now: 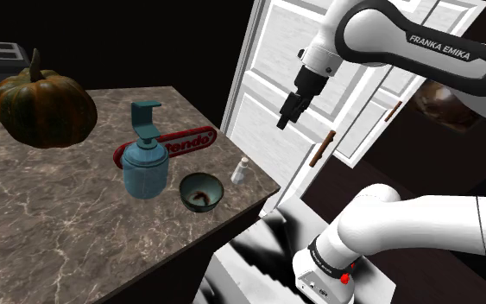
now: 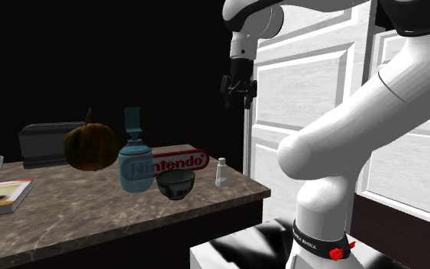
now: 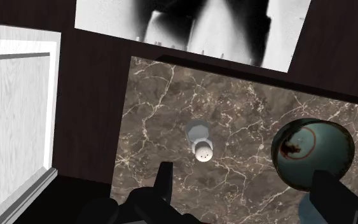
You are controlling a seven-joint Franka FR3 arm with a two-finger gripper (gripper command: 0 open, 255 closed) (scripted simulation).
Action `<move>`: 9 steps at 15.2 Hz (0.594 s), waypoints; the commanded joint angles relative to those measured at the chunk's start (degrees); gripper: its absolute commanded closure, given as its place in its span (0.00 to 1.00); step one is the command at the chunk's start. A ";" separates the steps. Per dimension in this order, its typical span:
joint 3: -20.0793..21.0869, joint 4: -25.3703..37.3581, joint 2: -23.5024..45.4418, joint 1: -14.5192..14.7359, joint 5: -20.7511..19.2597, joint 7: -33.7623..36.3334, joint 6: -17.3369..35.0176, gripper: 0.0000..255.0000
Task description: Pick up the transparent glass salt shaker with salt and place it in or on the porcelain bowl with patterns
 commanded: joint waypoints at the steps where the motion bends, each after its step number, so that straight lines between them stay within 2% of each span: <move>1: 0.00 0.00 0.00 0.00 0.00 0.00 0.00 0.00; 9: 0.96 -17.74 -1.66 -0.32 3.11 1.11 22.15 0.00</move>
